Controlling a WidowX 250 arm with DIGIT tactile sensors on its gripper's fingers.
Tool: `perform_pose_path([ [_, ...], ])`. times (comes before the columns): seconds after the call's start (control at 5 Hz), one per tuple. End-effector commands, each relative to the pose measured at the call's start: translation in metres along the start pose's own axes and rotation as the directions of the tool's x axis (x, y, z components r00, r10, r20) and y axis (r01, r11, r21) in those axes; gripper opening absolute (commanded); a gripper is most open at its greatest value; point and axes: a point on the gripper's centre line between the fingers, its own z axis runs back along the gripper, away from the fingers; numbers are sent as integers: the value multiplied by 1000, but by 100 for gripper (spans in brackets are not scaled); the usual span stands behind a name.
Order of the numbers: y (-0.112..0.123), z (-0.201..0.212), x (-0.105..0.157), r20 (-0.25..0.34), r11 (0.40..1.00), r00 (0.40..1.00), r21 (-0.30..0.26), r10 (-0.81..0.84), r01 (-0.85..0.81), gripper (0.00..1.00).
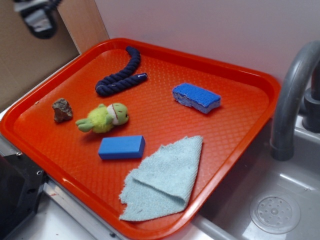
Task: Grab the blue sponge.
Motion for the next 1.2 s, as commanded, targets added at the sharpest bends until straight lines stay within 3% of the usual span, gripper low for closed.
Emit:
perform_pose_path([
  [0.0,-11,-49,76,-52,930,939,133,-339,343,100],
  [0.2,-8,-82,100,-89,887,893,108,-441,449,100],
  [0.6,-3,-154,119,-216,799,790,64,-574,598,100],
  [0.8,-1,-174,109,-276,736,705,-15,-653,677,100],
  [1.0,-3,-191,100,-283,746,708,-41,-647,665,100],
])
